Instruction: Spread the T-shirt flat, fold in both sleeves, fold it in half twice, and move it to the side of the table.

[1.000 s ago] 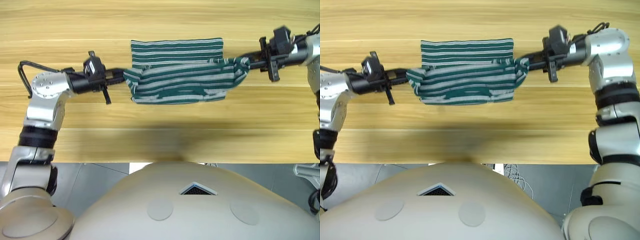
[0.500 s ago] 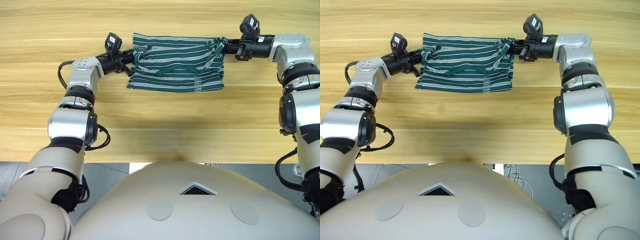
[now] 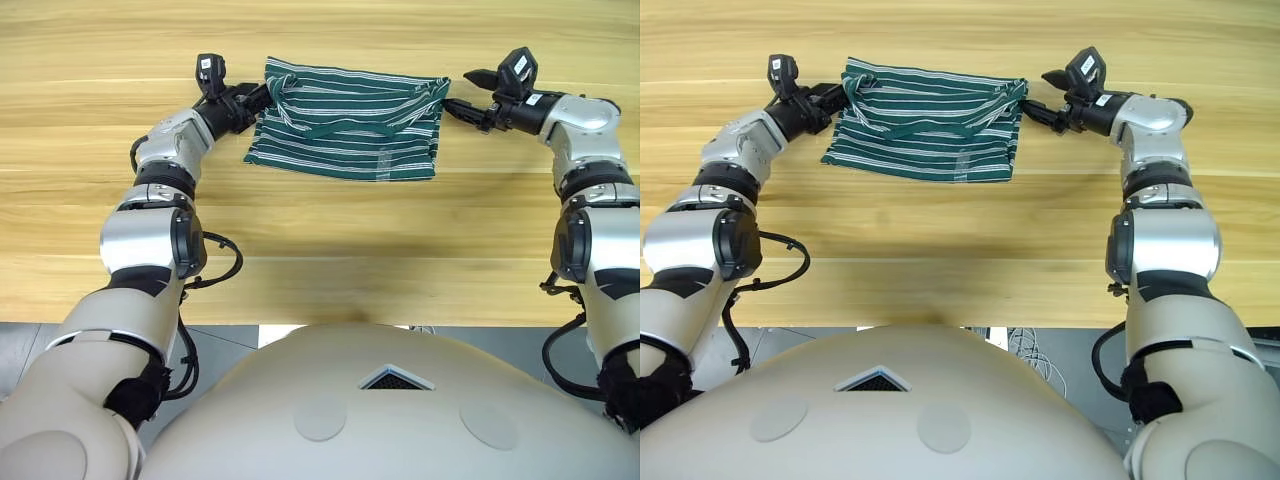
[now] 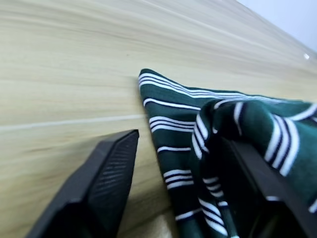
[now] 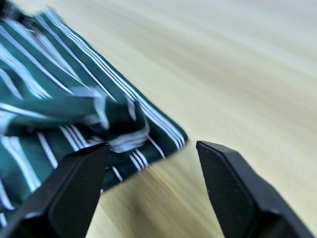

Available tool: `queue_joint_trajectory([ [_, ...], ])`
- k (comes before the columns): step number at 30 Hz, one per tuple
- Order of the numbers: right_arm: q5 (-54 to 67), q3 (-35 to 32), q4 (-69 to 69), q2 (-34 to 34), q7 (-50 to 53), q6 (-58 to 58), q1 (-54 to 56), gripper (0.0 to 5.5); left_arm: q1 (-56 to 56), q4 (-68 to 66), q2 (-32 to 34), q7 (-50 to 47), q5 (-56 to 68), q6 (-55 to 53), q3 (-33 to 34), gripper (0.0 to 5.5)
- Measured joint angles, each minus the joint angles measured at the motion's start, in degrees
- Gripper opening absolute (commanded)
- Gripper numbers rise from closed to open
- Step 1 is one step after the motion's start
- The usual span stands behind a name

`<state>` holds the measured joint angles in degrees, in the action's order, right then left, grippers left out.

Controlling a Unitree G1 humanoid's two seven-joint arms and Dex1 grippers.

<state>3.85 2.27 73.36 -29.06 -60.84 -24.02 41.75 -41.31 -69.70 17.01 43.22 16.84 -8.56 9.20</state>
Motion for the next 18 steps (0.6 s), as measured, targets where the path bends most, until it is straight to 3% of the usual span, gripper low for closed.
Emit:
queue_joint_trajectory([
  [3, -0.77, 0.25, -5.11, -3.0, -6.74, -9.85, -2.4, 3.3, 0.55, 2.18, -0.8, -1.43, 0.73, -2.07, 1.37, 3.39],
  [7, 0.71, 0.15, -16.87, -5.75, -11.43, -17.56, -4.73, 3.3, 1.75, 4.28, -1.52, -4.08, 2.83, -4.32, 4.36, 3.39],
  [14, -6.75, 7.51, -35.25, -7.99, -9.65, -19.94, -8.09, 3.3, 4.01, 6.93, -2.05, -4.85, 2.59, -2.93, 3.57, 3.39],
  [18, -13.43, 12.74, -35.54, -5.71, -6.46, -18.73, -7.46, 3.3, 4.19, 6.99, -2.26, -5.02, 1.37, -1.05, 2.63, 3.39],
])
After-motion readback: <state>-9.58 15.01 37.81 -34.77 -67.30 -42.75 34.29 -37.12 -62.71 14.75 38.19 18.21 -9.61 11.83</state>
